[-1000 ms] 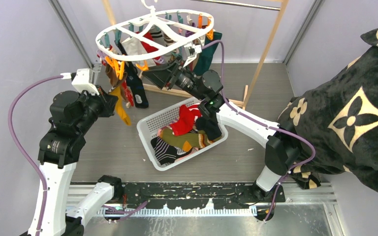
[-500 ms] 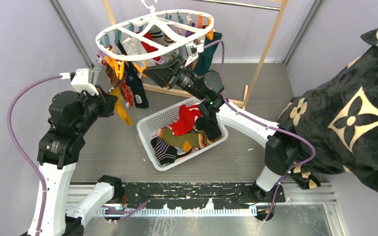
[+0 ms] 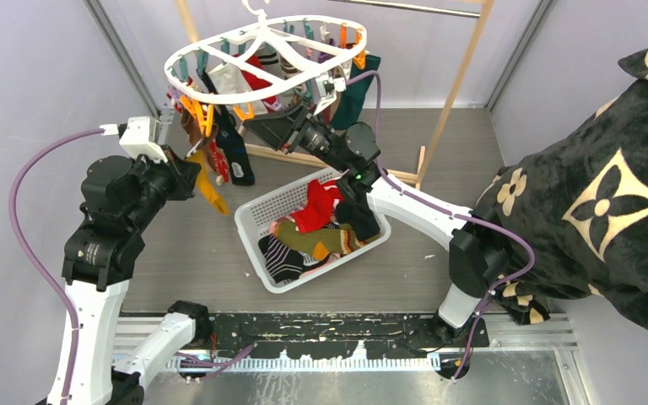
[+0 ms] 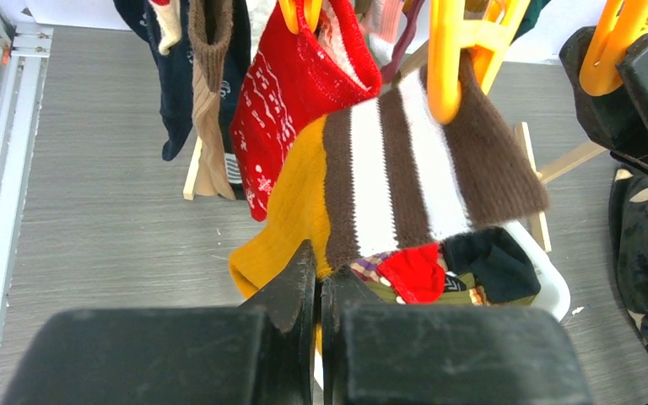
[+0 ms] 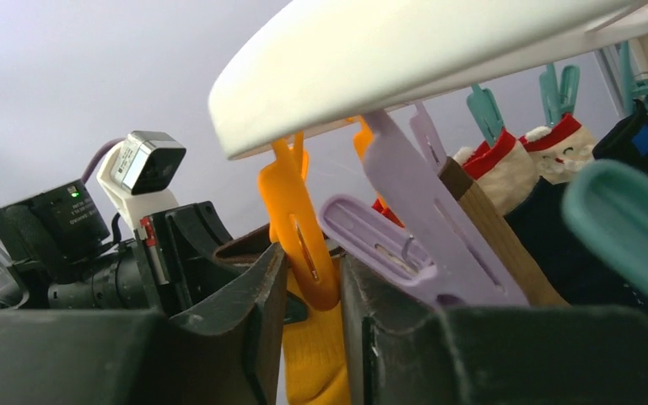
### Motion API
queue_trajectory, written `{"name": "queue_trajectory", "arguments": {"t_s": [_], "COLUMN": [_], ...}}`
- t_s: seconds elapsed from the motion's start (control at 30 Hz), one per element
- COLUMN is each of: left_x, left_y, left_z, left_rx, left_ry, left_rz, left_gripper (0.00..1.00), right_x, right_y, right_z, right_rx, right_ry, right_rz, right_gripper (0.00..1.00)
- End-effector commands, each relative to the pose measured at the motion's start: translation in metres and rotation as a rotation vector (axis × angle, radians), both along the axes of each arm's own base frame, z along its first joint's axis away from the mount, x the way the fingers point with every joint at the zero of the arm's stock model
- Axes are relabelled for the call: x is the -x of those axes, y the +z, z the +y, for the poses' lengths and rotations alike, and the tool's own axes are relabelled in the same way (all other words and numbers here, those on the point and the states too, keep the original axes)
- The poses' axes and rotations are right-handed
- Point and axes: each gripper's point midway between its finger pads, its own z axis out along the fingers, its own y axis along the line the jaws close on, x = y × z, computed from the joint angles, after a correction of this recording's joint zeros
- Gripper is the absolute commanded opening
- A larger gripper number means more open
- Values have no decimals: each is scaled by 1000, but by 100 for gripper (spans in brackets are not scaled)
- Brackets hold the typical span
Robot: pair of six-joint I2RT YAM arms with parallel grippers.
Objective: Clip the socks to the hanger
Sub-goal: Open the clamp at the hanger.
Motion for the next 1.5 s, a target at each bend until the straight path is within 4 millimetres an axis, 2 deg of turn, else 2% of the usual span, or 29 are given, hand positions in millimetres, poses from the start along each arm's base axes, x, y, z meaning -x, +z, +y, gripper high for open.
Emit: {"name": "queue_trajectory", "arguments": {"t_s": [0.0,0.13,0.17,0.27,0.3,0.33,0.4,0.5,0.57,0.7,0.8,0.93,1.07,1.2,1.47], "left_x": [6,6,6,11,13,16,24,37,48,65,65,48,18,3,-16], "left_y": [26,24,24,22,22,22,24,28,37,66,88,109,124,140,132], "left_z": [2,8,8,9,9,10,11,9,-2,-27,-44,-59,-75,-82,-76], "left_rx": [21,16,15,15,14,12,13,22,48,124,174,244,305,339,330], "left_ry": [9,40,43,40,41,40,40,9,-60,-207,-291,-344,-380,-395,-332], "left_rz": [-78,-72,-70,-57,-51,-48,-49,-58,-75,-117,-148,-152,-135,-155,-159], "left_gripper": [0,2,10,57,67,74,78,81,81,81,81,80,78,76,66], "right_x": [11,12,12,12,11,10,10,12,16,23,27,30,35,38,40], "right_y": [40,44,44,42,42,41,38,35,36,42,44,45,46,44,39], "right_z": [-17,-25,-25,-22,-21,-20,-17,-12,-6,4,12,19,28,37,43], "right_rx": [-92,-104,-101,-70,-60,-49,-28,6,37,69,76,79,97,123,142], "right_ry": [-22,-57,-67,-112,-139,-160,-209,-272,-302,-355,-365,-370,-376,-371,-358], "right_rz": [-86,-86,-83,-87,-90,-89,-92,-105,-125,-156,-163,-157,-165,-172,-171], "right_gripper": [27,14,13,12,12,12,11,11,11,10,10,10,10,10,10]}}
